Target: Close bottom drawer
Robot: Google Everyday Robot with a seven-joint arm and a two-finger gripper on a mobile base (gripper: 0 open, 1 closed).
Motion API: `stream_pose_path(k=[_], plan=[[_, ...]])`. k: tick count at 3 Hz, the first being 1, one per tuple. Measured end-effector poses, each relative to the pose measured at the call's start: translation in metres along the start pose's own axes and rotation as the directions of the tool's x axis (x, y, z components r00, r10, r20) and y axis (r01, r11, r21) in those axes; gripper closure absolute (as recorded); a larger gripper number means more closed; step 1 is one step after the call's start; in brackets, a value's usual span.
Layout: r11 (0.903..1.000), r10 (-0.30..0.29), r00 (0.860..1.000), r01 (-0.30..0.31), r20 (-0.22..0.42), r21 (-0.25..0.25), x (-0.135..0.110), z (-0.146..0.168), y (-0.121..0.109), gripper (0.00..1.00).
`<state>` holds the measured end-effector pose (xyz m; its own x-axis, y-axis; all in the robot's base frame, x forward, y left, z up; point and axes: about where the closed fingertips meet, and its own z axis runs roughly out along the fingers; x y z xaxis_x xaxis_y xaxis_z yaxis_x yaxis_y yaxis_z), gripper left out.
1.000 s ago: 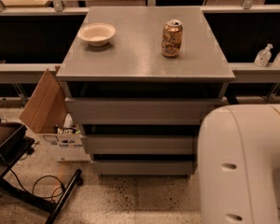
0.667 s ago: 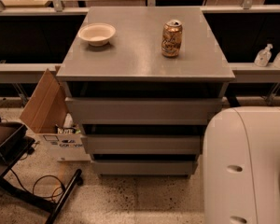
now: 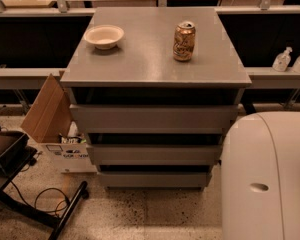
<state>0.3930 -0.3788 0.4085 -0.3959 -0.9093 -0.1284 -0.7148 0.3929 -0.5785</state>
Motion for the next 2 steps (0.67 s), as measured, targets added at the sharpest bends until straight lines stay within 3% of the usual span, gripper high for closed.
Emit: stream_pose_path(k=[1,2], plan=[[0.9995,0.019,0.999,-0.018,0.051,-0.025,0.014,-0.070,0.010,1.00],[0.9994,0.032,0.993,-0.030,0.117,-0.020,0.018,-0.114,0.018,1.00]])
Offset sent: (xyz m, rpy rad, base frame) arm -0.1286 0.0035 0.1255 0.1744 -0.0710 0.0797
